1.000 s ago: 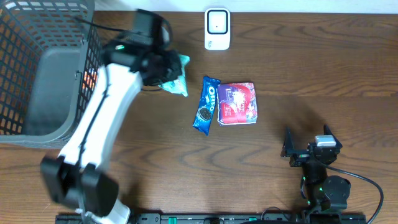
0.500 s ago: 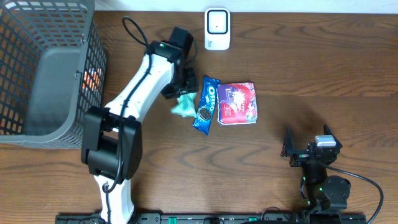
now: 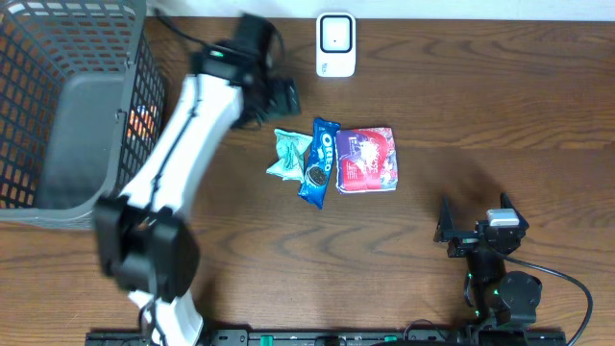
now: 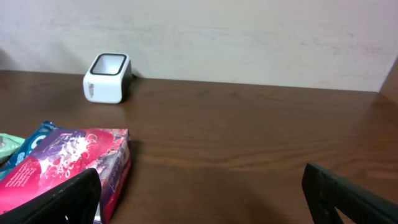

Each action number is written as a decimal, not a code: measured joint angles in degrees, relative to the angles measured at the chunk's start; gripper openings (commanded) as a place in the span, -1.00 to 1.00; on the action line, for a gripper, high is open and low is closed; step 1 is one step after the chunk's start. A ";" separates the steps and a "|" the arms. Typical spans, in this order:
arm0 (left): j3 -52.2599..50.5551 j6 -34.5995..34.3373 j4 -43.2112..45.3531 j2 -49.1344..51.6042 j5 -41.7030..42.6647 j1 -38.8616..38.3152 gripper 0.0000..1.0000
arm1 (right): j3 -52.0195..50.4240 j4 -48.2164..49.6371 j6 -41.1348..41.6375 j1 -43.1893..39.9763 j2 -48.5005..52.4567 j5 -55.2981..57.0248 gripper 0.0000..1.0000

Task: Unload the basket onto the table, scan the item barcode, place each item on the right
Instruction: 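Lift the green packet out and place it left of the Oreo packet, then move the left gripper back into the basket toward the orange tissue pack, then grasp the orange Kleenex tissue pack with the left gripper, then lift the tissue pack out and lower it left of the green packet, then push the tissue pack against the green packet with the left gripper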

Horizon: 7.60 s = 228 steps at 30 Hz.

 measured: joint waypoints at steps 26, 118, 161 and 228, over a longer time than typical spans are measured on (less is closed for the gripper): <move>6.32 4.96 6.01 -11.26 -7.41 41.99 0.64 | 0.00 0.00 0.00 0.00 0.00 0.00 0.99; -7.87 32.89 19.89 14.84 15.63 41.42 0.15 | 0.00 0.00 0.00 0.00 0.00 0.00 0.99; -7.39 1.75 25.66 -20.00 28.09 50.71 -0.86 | 0.00 0.00 0.00 0.00 0.00 0.00 0.98; -8.26 1.38 -6.38 -14.64 -21.88 -0.66 -0.85 | 0.00 0.00 0.02 0.00 0.00 0.00 0.99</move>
